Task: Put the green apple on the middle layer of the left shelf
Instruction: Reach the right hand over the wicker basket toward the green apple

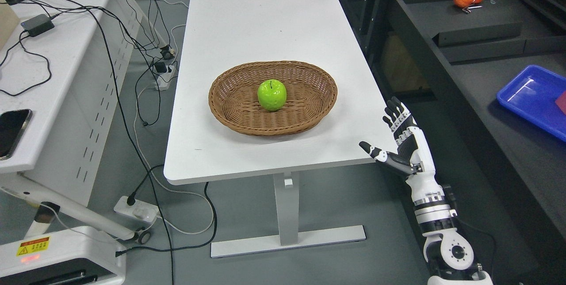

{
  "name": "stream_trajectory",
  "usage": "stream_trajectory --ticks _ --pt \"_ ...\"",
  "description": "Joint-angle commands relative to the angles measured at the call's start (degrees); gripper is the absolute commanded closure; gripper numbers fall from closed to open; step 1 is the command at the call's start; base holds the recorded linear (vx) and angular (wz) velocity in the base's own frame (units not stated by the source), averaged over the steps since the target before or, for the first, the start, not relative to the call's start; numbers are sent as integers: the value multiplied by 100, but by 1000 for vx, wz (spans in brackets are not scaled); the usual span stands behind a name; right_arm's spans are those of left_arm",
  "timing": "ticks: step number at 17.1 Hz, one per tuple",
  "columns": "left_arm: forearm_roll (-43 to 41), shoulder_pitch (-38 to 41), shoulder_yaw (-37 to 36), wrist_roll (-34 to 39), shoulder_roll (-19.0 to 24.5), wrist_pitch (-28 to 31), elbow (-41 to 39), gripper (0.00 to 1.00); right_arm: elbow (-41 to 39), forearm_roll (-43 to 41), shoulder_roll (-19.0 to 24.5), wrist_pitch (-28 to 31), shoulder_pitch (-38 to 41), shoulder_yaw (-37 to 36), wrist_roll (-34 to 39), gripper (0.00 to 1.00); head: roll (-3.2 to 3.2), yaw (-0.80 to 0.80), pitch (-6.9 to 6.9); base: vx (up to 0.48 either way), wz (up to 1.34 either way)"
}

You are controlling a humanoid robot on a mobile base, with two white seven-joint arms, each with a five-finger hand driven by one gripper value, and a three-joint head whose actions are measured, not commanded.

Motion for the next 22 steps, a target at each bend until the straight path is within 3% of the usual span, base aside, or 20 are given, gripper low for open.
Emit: stream_trajectory --ticks 1,4,7,8,12,14,17,22 --pt "0 0 0 0 100 -1 8 0 -2 0 -100 44 -106 1 8 0 0 0 0 0 0" --pt "0 0 0 9 100 -1 -1 0 -11 -8 -100 105 -115 -34 16 0 0 0 0 0 0" --pt "0 0 0 0 100 -1 -1 0 -98 35 -122 -323 -211 27 156 0 0 0 0 0 0" --pt "0 0 0 0 100 -1 -1 0 -134 340 -288 -351 -316 123 157 0 0 0 0 0 0" --pt "0 0 0 0 100 -1 -1 0 -396 3169 -1001 -352 -791 659 78 0 0 0 0 33 13" --pt "0 0 0 0 100 -1 -1 0 -512 3261 -1195 -509 -870 836 157 0 0 0 0 100 41" --pt "0 0 0 0 100 -10 -1 0 -679 3252 -1161 -1308 -897 836 358 0 0 0 0 135 87" --pt "0 0 0 9 100 -1 -1 0 -661 3313 -1248 -1406 -1081 1161 1342 0 0 0 0 197 77"
